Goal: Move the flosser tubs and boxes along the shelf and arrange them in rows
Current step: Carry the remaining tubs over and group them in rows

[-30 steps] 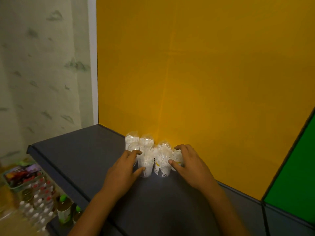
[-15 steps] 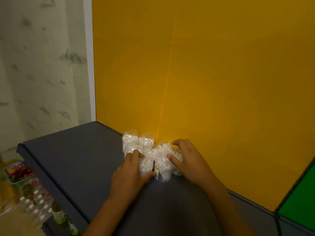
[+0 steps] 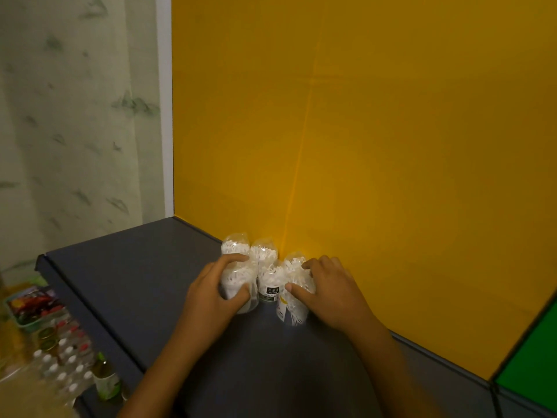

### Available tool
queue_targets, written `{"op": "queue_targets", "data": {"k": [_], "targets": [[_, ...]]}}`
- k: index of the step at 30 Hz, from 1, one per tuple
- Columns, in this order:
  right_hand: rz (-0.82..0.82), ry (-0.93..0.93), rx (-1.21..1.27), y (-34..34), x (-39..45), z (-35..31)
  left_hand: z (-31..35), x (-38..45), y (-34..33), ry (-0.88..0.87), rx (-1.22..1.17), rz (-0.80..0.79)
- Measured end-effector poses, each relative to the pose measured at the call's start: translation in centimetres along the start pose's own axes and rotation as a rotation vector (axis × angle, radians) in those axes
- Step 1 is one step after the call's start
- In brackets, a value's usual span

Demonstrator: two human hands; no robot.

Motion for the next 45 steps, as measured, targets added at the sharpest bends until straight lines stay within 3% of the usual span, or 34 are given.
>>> {"op": "queue_targets", "data": {"k": [8,16,20,25,31,38,45], "targets": [[-0.031,-0.009,-0.034,-0.6,-0.5,-3.2,-0.2,-0.5,2.1,0.081,-0.216,-0.039],[-0.118,-0.138,0.227,-0.3,-3.1,-5.6,0.3,-1.9,4.4,0.091,-0.323,-0.105],[-0.002,-0.21,0.349,0.7,-5.0,-6.1,0.8,-2.7,5.1,0.096,-0.368,-0.167],[0.278,-0.391,0.584,2.6,-8.4,-6.2,1.5,-3.7,5.3,0.111,-0.508,-0.24],[0.524,-0.469,0.649,6.1,-14.4,-6.1,3.9,-5.9,3.9,0.146,-0.658,-0.268],[0.667,-0.535,0.541,11.1,-22.7,-5.3,8.7,-9.6,0.8,0.022,-0.631,-0.348],[0.728,-0.6,0.519,15.8,-32.6,-4.8,13.6,-16.2,-3.0,0.048,-0.695,-0.521]]}}
Point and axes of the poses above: each hand's wrist, its own x-axis towards the middle knuckle, its own y-axis out of the back of the hand, z = x × y, the point moved 2 cm from there along x, towards the middle knuckle, and after that the axes turned 11 degrees about y, right-handed, at the moved point
